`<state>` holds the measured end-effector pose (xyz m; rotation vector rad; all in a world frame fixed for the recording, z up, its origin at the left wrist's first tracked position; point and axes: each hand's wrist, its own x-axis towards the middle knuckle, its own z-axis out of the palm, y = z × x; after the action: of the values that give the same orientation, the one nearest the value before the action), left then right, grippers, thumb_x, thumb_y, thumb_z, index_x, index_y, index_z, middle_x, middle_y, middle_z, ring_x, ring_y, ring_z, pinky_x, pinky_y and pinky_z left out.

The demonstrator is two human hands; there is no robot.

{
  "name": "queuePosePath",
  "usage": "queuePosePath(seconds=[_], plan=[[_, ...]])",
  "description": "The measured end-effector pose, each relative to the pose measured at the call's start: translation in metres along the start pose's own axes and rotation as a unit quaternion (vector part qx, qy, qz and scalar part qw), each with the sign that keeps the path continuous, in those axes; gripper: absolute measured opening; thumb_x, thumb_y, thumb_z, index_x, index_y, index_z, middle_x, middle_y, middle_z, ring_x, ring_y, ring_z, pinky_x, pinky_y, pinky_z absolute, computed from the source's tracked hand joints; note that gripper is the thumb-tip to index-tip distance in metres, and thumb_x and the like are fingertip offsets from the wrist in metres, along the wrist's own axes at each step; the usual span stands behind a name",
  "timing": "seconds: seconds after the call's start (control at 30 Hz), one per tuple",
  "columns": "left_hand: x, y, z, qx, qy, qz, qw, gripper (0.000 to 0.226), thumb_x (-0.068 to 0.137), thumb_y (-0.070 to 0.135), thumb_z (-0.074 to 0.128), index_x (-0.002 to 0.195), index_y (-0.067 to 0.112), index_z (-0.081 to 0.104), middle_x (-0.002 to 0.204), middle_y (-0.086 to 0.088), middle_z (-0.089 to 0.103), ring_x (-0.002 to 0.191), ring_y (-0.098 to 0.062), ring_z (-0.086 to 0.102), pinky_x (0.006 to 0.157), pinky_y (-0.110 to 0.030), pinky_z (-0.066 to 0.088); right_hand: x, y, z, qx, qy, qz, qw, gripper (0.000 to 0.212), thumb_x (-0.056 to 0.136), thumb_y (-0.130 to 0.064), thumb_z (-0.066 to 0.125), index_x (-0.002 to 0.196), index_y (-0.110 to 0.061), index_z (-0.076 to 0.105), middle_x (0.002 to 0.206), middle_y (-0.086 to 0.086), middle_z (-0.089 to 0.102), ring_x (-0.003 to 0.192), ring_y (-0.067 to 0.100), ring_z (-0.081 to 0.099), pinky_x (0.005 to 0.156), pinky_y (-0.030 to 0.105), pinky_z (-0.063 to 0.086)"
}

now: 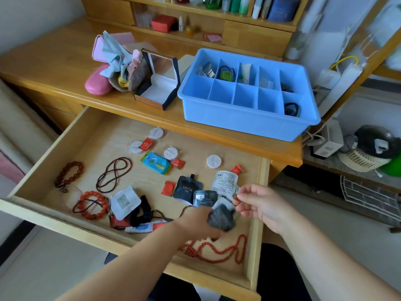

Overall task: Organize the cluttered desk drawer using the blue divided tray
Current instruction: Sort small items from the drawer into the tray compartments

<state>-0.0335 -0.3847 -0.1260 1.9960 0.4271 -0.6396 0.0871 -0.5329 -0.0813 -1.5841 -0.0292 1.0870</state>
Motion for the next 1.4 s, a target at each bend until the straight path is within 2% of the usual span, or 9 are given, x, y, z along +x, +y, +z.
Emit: queuePosePath(seconds=[0.13, 0.33, 0.47, 0.57, 0.67, 0.8, 1.07, 1.23, 1.4], plan=[[-0.009, -0.001, -0.034, -0.282, 0.032, 0.004, 0.959, 0.042, 0.083, 0.022, 0.068, 0.122, 0.012, 0.056, 0.113, -0.008, 0.067, 0.100, -0.021, 0.067, 0.094, -0.035, 0.052, -0.002, 0.010, 0.004, 0.120, 0.026, 0.017, 0.992, 0.015, 0.091, 0.001, 0.054, 0.100, -0.007, 0.063, 0.069, 0.006, 0.069, 0.054, 0.014, 0.063, 0.049, 0.023, 0.052], [-0.050, -0.064, -0.082, 0.058, 0.228, -0.064, 0.970, 0.017, 0.085, 0.010, 0.058, 0.097, 0.020, 0.066, 0.086, 0.007, 0.061, 0.088, -0.016, 0.060, 0.072, -0.018, 0.042, -0.001, 0.027, 0.050, -0.189, -0.008, -0.031, 0.981, 0.011, 0.082, -0.006, 0.069, 0.085, -0.016, 0.067, 0.058, -0.012, 0.053, 0.043, 0.000, 0.045, 0.045, 0.014, 0.038], [-0.074, -0.099, -0.084, 0.229, 0.120, -0.164, 0.952, 0.030, 0.084, 0.021, 0.052, 0.111, 0.029, 0.062, 0.107, 0.009, 0.061, 0.093, -0.012, 0.056, 0.070, -0.017, 0.042, 0.013, 0.047, 0.108, -0.488, -0.077, -0.214, 0.843, 0.016, 0.093, -0.029, 0.050, 0.097, -0.032, 0.066, 0.068, -0.020, 0.060, 0.066, -0.001, 0.053, 0.058, 0.018, 0.038], [-0.070, -0.107, -0.083, 0.234, 0.097, -0.195, 0.948, 0.036, 0.082, 0.018, 0.052, 0.115, 0.029, 0.059, 0.111, 0.005, 0.060, 0.090, -0.015, 0.055, 0.071, -0.024, 0.045, 0.029, 0.071, 0.131, -0.620, -0.139, -0.282, 0.719, 0.035, 0.093, -0.019, 0.042, 0.123, -0.034, 0.054, 0.097, 0.002, 0.066, 0.091, 0.028, 0.060, 0.069, 0.031, 0.042], [-0.061, -0.108, -0.082, 0.234, 0.112, -0.182, 0.948, 0.033, 0.080, 0.008, 0.050, 0.109, 0.024, 0.057, 0.106, 0.002, 0.051, 0.089, -0.020, 0.054, 0.065, -0.026, 0.042, 0.036, 0.085, 0.123, -0.656, -0.176, -0.274, 0.681, 0.041, 0.092, -0.024, 0.039, 0.131, -0.036, 0.045, 0.109, 0.004, 0.063, 0.097, 0.031, 0.060, 0.076, 0.036, 0.047], [-0.052, -0.106, -0.086, 0.237, 0.150, -0.085, 0.956, 0.029, 0.077, 0.001, 0.052, 0.096, 0.022, 0.058, 0.111, 0.001, 0.040, 0.093, -0.020, 0.047, 0.069, -0.028, 0.043, 0.038, 0.081, 0.096, -0.646, -0.139, -0.212, 0.720, 0.059, 0.076, -0.021, 0.030, 0.129, -0.042, 0.046, 0.096, -0.004, 0.064, 0.089, 0.023, 0.058, 0.073, 0.029, 0.043], [-0.042, -0.090, -0.073, 0.468, 0.036, -0.129, 0.874, 0.021, 0.088, 0.020, 0.057, 0.107, 0.014, 0.062, 0.109, -0.005, 0.063, 0.100, -0.024, 0.059, 0.076, -0.032, 0.046, 0.030, 0.062, 0.092, -0.578, -0.038, -0.123, 0.805, 0.025, 0.095, -0.043, 0.043, 0.103, -0.032, 0.063, 0.089, -0.009, 0.068, 0.080, 0.013, 0.062, 0.073, 0.028, 0.047], [-0.049, -0.075, -0.088, 0.205, 0.080, -0.039, 0.975, 0.017, 0.087, 0.022, 0.058, 0.103, 0.019, 0.066, 0.097, 0.004, 0.062, 0.090, -0.013, 0.058, 0.076, -0.023, 0.046, 0.023, 0.042, 0.092, -0.419, -0.037, -0.106, 0.901, 0.024, 0.099, -0.037, 0.043, 0.110, -0.035, 0.064, 0.098, -0.022, 0.064, 0.088, -0.008, 0.056, 0.074, 0.013, 0.042], [-0.053, -0.036, -0.084, -0.083, 0.162, 0.054, 0.982, 0.006, 0.085, 0.022, 0.069, 0.080, 0.021, 0.068, 0.063, 0.012, 0.059, 0.054, 0.002, 0.049, 0.053, -0.010, 0.040, 0.011, 0.015, 0.101, -0.283, -0.005, -0.153, 0.947, 0.021, 0.092, -0.042, 0.055, 0.099, -0.023, 0.061, 0.067, -0.002, 0.058, 0.058, -0.010, 0.055, 0.054, 0.012, 0.037]])
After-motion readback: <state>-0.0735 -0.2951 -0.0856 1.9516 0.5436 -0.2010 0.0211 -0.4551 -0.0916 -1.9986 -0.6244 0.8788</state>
